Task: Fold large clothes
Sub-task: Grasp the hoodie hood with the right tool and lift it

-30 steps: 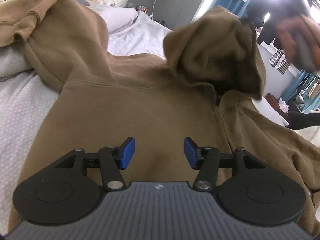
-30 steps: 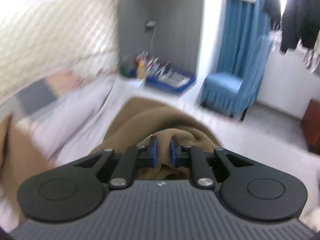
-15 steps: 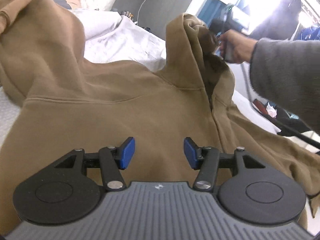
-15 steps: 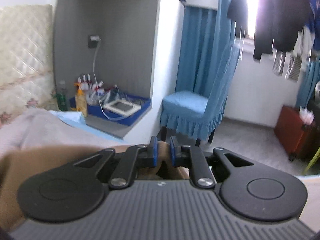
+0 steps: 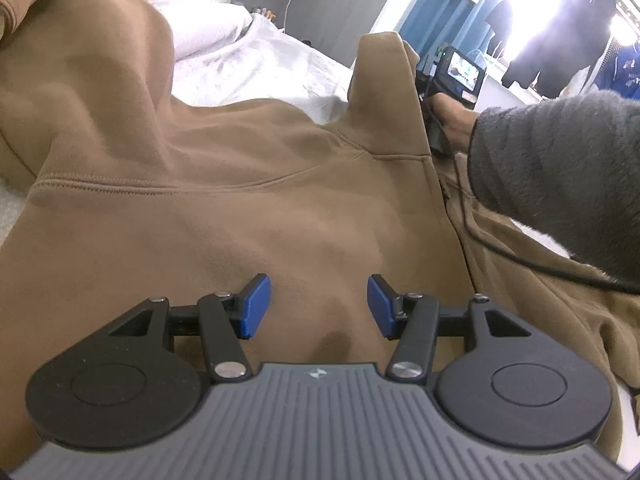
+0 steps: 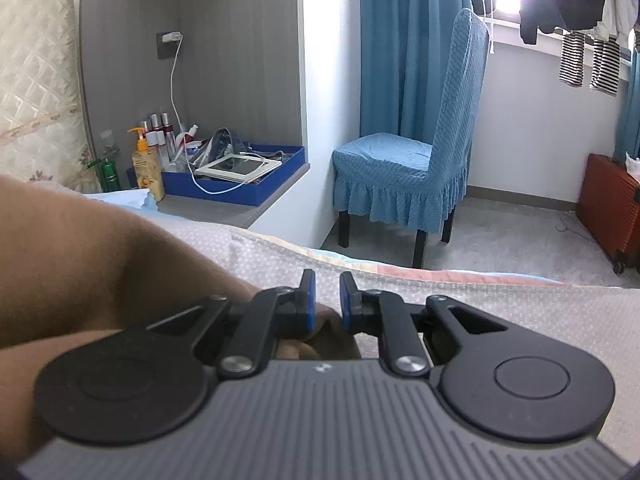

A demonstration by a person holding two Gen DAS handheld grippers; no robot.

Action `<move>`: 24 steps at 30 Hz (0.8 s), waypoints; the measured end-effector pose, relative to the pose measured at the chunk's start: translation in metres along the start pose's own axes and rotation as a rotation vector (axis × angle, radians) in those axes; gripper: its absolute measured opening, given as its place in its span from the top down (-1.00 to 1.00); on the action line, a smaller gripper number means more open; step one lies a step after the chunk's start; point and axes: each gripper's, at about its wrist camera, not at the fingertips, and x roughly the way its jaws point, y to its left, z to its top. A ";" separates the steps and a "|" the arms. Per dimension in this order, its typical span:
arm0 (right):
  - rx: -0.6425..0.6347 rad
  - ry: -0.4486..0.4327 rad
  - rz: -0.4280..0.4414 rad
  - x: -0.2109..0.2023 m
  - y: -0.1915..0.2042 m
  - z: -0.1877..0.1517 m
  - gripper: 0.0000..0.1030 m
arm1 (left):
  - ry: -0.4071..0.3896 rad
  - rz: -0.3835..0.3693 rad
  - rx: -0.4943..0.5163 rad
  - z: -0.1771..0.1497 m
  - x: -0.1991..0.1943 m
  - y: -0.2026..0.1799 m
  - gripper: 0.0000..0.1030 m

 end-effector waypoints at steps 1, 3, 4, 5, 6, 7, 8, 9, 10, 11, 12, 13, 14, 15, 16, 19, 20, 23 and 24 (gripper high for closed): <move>-0.007 0.002 0.002 -0.006 0.001 0.003 0.67 | -0.001 0.003 0.006 -0.001 -0.001 -0.001 -0.16; -0.012 -0.004 0.017 -0.014 0.002 0.007 0.67 | 0.000 0.005 0.005 -0.002 -0.002 0.000 -0.16; -0.024 -0.007 0.027 -0.022 0.002 0.010 0.55 | 0.000 0.003 0.002 -0.001 -0.003 0.000 -0.16; -0.033 -0.009 0.032 -0.027 0.001 0.013 0.39 | -0.001 0.001 -0.001 0.000 -0.004 0.001 -0.16; -0.034 -0.012 0.037 -0.037 0.001 0.016 -0.06 | -0.003 0.000 -0.003 0.001 -0.005 0.001 -0.16; -0.051 -0.017 0.047 -0.049 0.001 0.018 -0.34 | -0.003 0.002 -0.006 0.000 -0.007 0.001 -0.16; -0.086 -0.021 0.036 -0.059 0.002 0.019 -0.40 | -0.003 0.007 -0.010 0.000 -0.010 0.002 -0.16; -0.104 -0.026 0.036 -0.073 0.001 0.021 -0.41 | -0.001 0.009 -0.015 0.000 -0.011 0.003 -0.16; -0.098 -0.024 0.047 -0.085 -0.001 0.022 -0.41 | 0.003 0.005 -0.015 0.000 -0.014 0.003 -0.16; -0.085 -0.023 0.060 -0.098 -0.005 0.023 -0.40 | 0.007 0.006 -0.012 0.000 -0.016 0.004 -0.16; -0.073 -0.024 0.064 -0.112 -0.008 0.022 -0.40 | 0.010 0.005 -0.003 0.001 -0.019 0.005 -0.16; -0.063 -0.024 0.063 -0.127 -0.010 0.021 -0.40 | 0.015 0.003 0.001 0.001 -0.022 0.006 -0.16; -0.054 -0.025 0.073 -0.141 -0.012 0.019 -0.41 | 0.019 0.004 -0.003 0.002 -0.023 0.007 -0.16; -0.051 -0.025 0.089 -0.156 -0.014 0.018 -0.40 | 0.021 0.002 -0.006 0.002 -0.027 0.008 -0.16; -0.057 -0.021 0.097 -0.173 -0.015 0.016 -0.41 | 0.017 0.001 -0.009 0.002 -0.032 0.008 -0.16; -0.071 -0.022 0.125 -0.223 -0.019 0.011 -0.41 | -0.003 -0.023 -0.012 0.001 -0.049 0.006 -0.16; -0.066 -0.028 0.129 -0.242 -0.021 0.009 -0.41 | -0.008 -0.029 -0.010 0.001 -0.055 0.004 -0.16; -0.050 -0.035 0.149 -0.292 -0.028 0.002 -0.40 | -0.031 -0.048 0.017 -0.003 -0.075 -0.006 -0.16; -0.052 -0.039 0.146 -0.310 -0.029 -0.002 -0.41 | -0.040 -0.050 0.029 -0.005 -0.081 -0.009 -0.16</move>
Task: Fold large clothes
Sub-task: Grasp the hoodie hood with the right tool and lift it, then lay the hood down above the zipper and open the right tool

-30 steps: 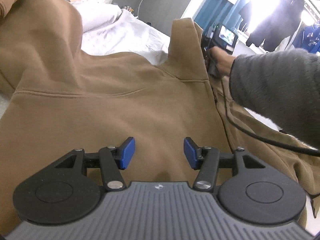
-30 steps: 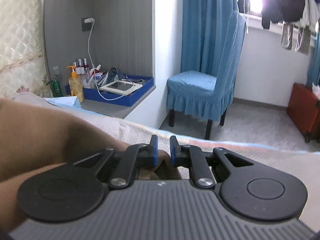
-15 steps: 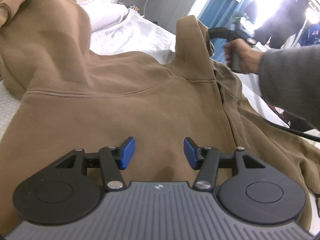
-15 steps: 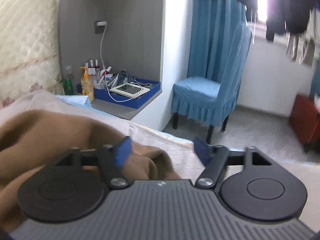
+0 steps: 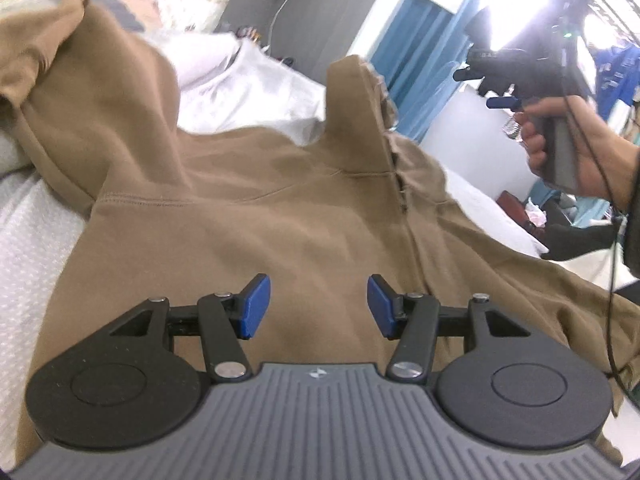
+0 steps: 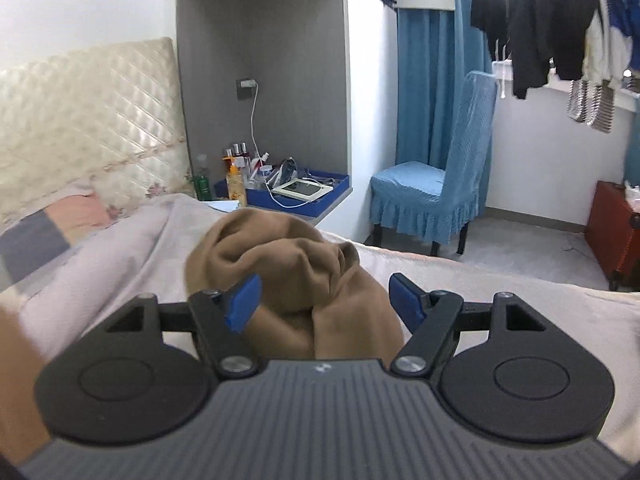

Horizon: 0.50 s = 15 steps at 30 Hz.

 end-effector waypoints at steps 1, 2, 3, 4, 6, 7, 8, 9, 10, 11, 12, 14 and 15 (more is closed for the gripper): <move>-0.002 -0.005 0.010 -0.019 0.002 -0.003 -0.41 | -0.008 -0.002 0.015 -0.002 -0.007 -0.005 -0.16; -0.014 -0.017 0.015 -0.039 0.005 -0.007 -0.41 | -0.013 -0.006 0.026 -0.004 -0.014 -0.009 -0.16; -0.035 -0.032 0.008 -0.059 0.009 -0.013 -0.41 | -0.017 -0.012 0.035 -0.006 -0.020 -0.012 -0.16; -0.052 -0.035 0.002 -0.074 0.013 -0.016 -0.41 | -0.022 -0.019 0.043 -0.009 -0.027 -0.017 -0.16; -0.089 -0.033 0.004 -0.107 0.023 -0.026 -0.41 | -0.027 -0.019 0.056 -0.013 -0.039 -0.022 -0.16; -0.096 -0.039 0.009 -0.128 0.027 -0.034 -0.41 | -0.032 -0.020 0.061 -0.014 -0.045 -0.025 -0.16; -0.091 -0.038 0.013 -0.142 0.030 -0.039 -0.41 | -0.039 -0.022 0.065 -0.016 -0.052 -0.028 -0.16; -0.076 -0.034 0.027 -0.158 0.030 -0.046 -0.41 | -0.044 -0.022 0.070 -0.017 -0.057 -0.030 -0.16; -0.057 -0.027 0.044 -0.175 0.031 -0.054 -0.41 | -0.051 -0.021 0.075 -0.018 -0.063 -0.033 -0.16; -0.047 -0.021 0.053 -0.187 0.032 -0.058 -0.41 | -0.057 -0.018 0.078 -0.020 -0.069 -0.036 -0.16; -0.036 -0.019 0.060 -0.200 0.032 -0.066 -0.41 | -0.059 -0.017 0.082 -0.022 -0.074 -0.040 -0.16; -0.020 -0.010 0.074 -0.225 0.033 -0.079 -0.41 | -0.058 -0.019 0.097 -0.026 -0.082 -0.047 -0.16; -0.020 -0.008 0.079 -0.238 0.033 -0.087 -0.41 | -0.059 -0.016 0.105 -0.028 -0.087 -0.051 -0.16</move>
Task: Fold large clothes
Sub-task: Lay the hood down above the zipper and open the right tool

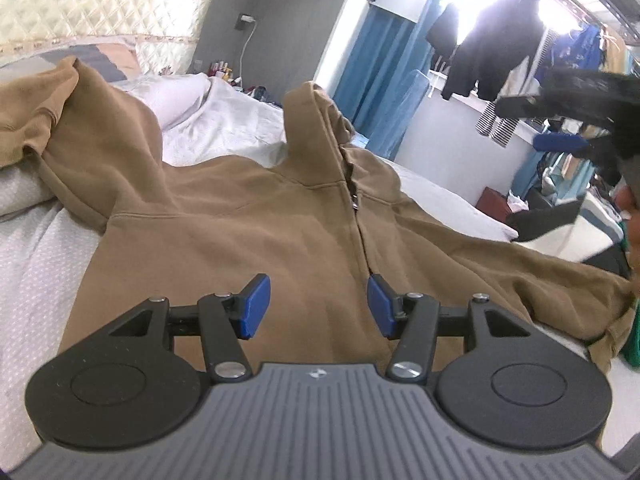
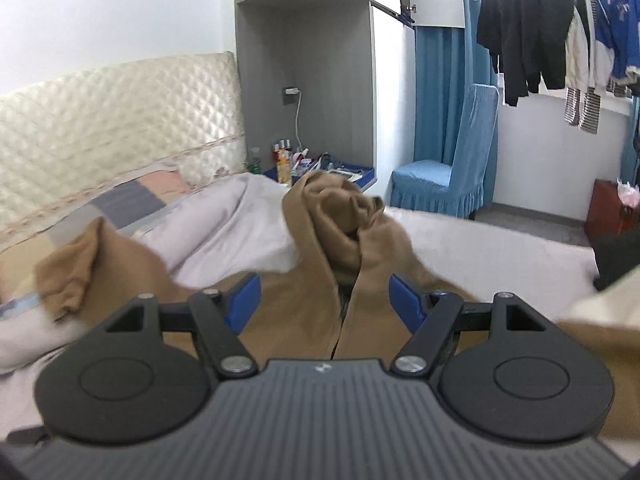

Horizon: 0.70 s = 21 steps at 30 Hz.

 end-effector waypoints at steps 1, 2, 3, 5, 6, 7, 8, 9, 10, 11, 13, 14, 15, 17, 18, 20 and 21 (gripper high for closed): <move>-0.008 0.004 0.007 -0.010 0.002 -0.006 -0.41 | -0.003 0.003 0.005 -0.001 -0.005 -0.004 -0.16; -0.016 0.003 0.016 -0.021 0.003 -0.013 -0.41 | -0.007 0.001 0.011 -0.002 -0.010 -0.008 -0.17; -0.020 -0.002 0.020 -0.031 0.004 -0.019 -0.41 | -0.012 0.003 0.019 -0.003 -0.016 -0.011 -0.20; -0.013 -0.011 0.047 -0.050 0.003 -0.033 -0.41 | -0.031 0.014 0.026 -0.004 -0.031 -0.017 -0.30; -0.004 -0.009 0.067 -0.058 0.002 -0.040 -0.41 | -0.041 0.019 0.032 -0.004 -0.038 -0.018 -0.33; 0.004 -0.013 0.074 -0.066 0.000 -0.046 -0.41 | -0.053 0.026 0.030 -0.005 -0.045 -0.019 -0.36; 0.011 -0.025 0.070 -0.075 -0.001 -0.053 -0.41 | -0.060 0.032 0.022 -0.005 -0.051 -0.017 -0.39; 0.008 -0.031 0.074 -0.082 -0.001 -0.060 -0.41 | -0.063 0.032 0.013 -0.007 -0.058 -0.017 -0.40; -0.003 -0.026 0.083 -0.087 -0.001 -0.067 -0.41 | -0.067 0.022 0.008 -0.009 -0.064 -0.016 -0.41; -0.012 -0.020 0.085 -0.092 0.000 -0.072 -0.41 | -0.073 0.012 0.012 -0.011 -0.070 -0.017 -0.43; -0.005 -0.016 0.080 -0.098 -0.001 -0.083 -0.41 | -0.082 0.022 0.039 -0.018 -0.080 -0.024 -0.48; 0.001 -0.013 0.082 -0.102 0.000 -0.089 -0.41 | -0.085 0.023 0.051 -0.020 -0.083 -0.028 -0.50; 0.004 -0.008 0.081 -0.103 -0.002 -0.094 -0.41 | -0.084 0.020 0.062 -0.023 -0.086 -0.032 -0.51; 0.002 -0.004 0.065 -0.107 -0.002 -0.106 -0.41 | -0.078 0.006 0.076 -0.025 -0.088 -0.040 -0.53; -0.001 0.017 0.071 -0.105 -0.003 -0.111 -0.41 | -0.077 -0.001 0.081 -0.027 -0.090 -0.045 -0.56; 0.008 0.054 0.088 -0.107 -0.005 -0.121 -0.41 | -0.076 -0.012 0.096 -0.030 -0.092 -0.053 -0.74; 0.025 0.056 0.081 -0.109 -0.007 -0.126 -0.41 | -0.077 -0.021 0.103 -0.032 -0.094 -0.057 -0.77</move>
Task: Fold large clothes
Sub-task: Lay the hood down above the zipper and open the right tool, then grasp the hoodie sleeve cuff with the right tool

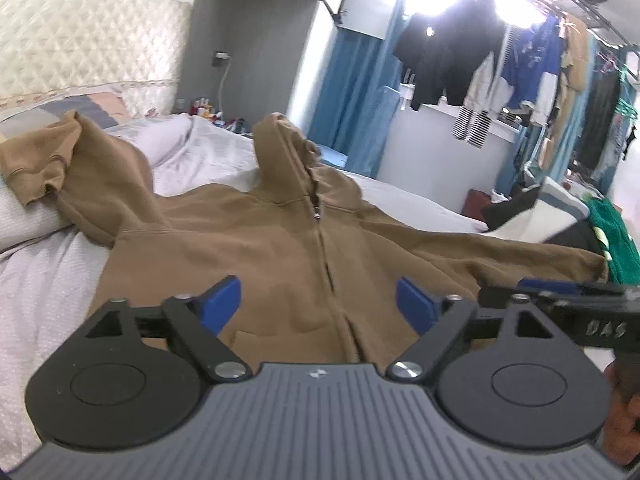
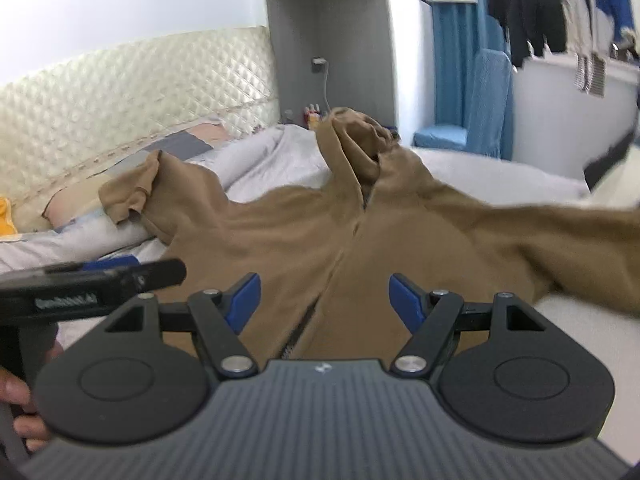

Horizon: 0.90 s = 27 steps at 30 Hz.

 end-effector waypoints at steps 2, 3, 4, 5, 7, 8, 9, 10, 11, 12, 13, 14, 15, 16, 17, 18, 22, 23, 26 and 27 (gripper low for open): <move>0.030 0.007 -0.021 -0.002 -0.003 -0.007 -0.41 | 0.008 -0.014 0.006 -0.003 -0.001 -0.007 -0.82; 0.035 0.004 -0.030 -0.003 -0.005 -0.008 -0.41 | 0.013 -0.016 0.011 -0.004 -0.002 -0.012 -0.84; 0.037 0.001 -0.040 -0.003 -0.006 -0.007 -0.41 | 0.013 -0.017 0.017 -0.006 -0.003 -0.015 -0.87; 0.042 0.002 -0.051 -0.003 -0.007 -0.008 -0.41 | 0.014 -0.013 0.024 -0.007 -0.003 -0.018 -0.93; 0.052 0.012 -0.069 0.000 -0.009 -0.008 -0.41 | 0.011 -0.005 0.023 -0.007 -0.002 -0.020 -1.00; 0.053 0.013 -0.072 0.000 -0.009 -0.010 -0.41 | 0.009 0.000 0.015 -0.006 -0.001 -0.020 -1.00; 0.049 0.004 -0.083 0.000 -0.009 -0.010 -0.41 | 0.010 0.009 0.008 -0.006 0.000 -0.019 -1.00; 0.044 -0.006 -0.093 0.000 -0.008 -0.010 -0.42 | 0.012 0.016 0.006 -0.006 0.000 -0.018 -1.00; 0.040 -0.017 -0.103 -0.001 -0.008 -0.010 -0.50 | 0.013 0.023 0.005 -0.006 0.001 -0.017 -1.00; 0.043 -0.025 -0.106 -0.001 -0.010 -0.010 -0.77 | 0.015 0.027 0.002 -0.006 0.002 -0.017 -1.00; 0.051 -0.035 -0.107 -0.001 -0.012 -0.010 -0.97 | 0.021 0.029 -0.002 -0.006 0.004 -0.016 -1.00; 0.057 -0.041 -0.111 -0.001 -0.013 -0.010 -1.00 | 0.030 0.031 -0.007 -0.006 0.006 -0.014 -1.00; 0.060 -0.045 -0.119 -0.001 -0.014 -0.010 -1.00 | 0.037 0.036 -0.012 -0.006 0.009 -0.013 -1.00; 0.061 -0.045 -0.125 0.000 -0.015 -0.010 -1.00 | 0.041 0.045 -0.015 -0.007 0.009 -0.012 -1.00; 0.066 -0.044 -0.125 0.000 -0.016 -0.010 -1.00 | 0.043 0.052 -0.016 -0.007 0.011 -0.012 -1.00; 0.073 -0.041 -0.124 0.001 -0.017 -0.009 -1.00 | 0.045 0.053 -0.016 -0.006 0.011 -0.011 -1.00; 0.114 -0.075 -0.137 -0.008 -0.028 -0.002 -1.00 | 0.048 0.044 -0.020 -0.006 0.017 -0.007 -1.00; 0.131 -0.089 -0.139 -0.011 -0.033 0.001 -1.00 | 0.048 0.043 -0.016 -0.007 0.019 -0.007 -1.00; 0.173 -0.089 -0.173 -0.015 -0.054 0.010 -1.00 | 0.076 0.057 -0.016 -0.010 0.029 -0.004 -1.00; 0.200 -0.088 -0.179 -0.017 -0.063 0.013 -1.00 | 0.086 0.057 -0.022 -0.011 0.032 -0.003 -1.00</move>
